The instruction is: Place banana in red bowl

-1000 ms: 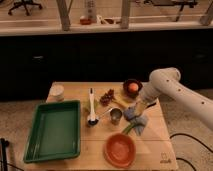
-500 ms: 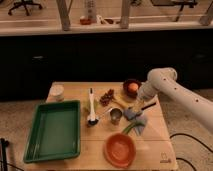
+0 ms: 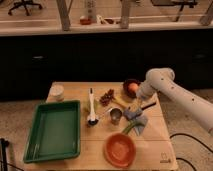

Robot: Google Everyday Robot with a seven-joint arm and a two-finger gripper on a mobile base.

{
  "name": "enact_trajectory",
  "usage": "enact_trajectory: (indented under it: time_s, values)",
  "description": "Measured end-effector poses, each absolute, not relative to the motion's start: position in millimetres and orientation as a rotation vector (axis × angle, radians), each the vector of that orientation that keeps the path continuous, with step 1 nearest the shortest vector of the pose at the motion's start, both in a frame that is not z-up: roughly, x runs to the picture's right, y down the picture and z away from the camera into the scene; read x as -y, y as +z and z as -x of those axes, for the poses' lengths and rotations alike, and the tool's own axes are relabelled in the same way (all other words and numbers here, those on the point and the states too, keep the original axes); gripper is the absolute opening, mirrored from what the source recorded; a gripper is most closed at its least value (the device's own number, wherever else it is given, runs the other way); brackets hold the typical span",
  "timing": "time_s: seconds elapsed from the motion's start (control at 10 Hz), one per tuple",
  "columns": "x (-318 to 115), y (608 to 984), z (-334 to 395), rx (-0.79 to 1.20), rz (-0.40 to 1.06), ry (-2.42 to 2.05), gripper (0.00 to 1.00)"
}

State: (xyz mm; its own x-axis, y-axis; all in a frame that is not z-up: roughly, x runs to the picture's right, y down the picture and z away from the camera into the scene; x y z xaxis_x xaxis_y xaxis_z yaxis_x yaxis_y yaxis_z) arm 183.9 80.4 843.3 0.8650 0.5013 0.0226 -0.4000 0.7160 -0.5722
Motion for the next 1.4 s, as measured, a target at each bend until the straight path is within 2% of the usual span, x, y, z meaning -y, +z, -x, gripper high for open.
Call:
enact_trajectory:
  time_s: [0.7, 1.4]
  values:
    - [-84.5, 836.2, -167.0, 0.278, 0.586, 0.312, 0.8]
    - [-79.0, 855.9, -137.3, 0.314, 0.66, 0.154, 0.8]
